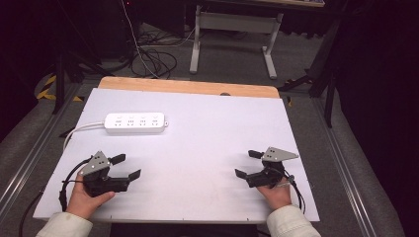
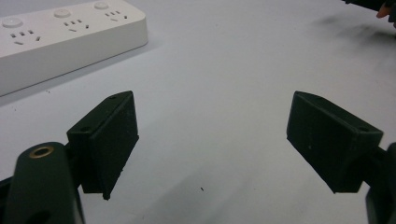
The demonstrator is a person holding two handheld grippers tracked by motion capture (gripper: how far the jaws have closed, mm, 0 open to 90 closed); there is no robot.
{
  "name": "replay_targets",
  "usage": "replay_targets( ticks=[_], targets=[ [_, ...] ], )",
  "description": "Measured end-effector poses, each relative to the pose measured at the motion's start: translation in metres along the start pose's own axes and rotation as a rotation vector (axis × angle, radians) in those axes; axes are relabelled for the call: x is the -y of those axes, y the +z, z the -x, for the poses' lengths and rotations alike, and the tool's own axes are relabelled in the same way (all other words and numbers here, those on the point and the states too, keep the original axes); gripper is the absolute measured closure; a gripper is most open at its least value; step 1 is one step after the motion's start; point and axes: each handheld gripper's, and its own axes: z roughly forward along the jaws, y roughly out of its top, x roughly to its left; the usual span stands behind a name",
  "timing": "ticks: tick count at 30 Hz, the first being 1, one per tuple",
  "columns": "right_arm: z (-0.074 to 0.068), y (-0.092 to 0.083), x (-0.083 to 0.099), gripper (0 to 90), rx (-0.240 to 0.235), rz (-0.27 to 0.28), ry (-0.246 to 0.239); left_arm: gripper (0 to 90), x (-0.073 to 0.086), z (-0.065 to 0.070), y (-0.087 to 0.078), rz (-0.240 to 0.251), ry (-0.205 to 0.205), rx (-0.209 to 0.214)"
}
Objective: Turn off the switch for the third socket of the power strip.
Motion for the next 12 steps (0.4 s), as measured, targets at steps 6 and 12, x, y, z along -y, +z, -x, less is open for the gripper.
replay_targets(
  ticks=[6, 12],
  targets=[
    [0.0007, -0.0009, 0.0000, 7.3, -0.001, 0.004, 0.004, 17.0, -0.0012, 0.0015, -0.0026, 0.009, 0.022, -0.013],
    [0.0011, -0.0011, 0.0000, 7.3, -0.002, 0.005, 0.007, 17.0, -0.0021, 0.0004, -0.0049, 0.034, 0.011, -0.020]
  ],
)
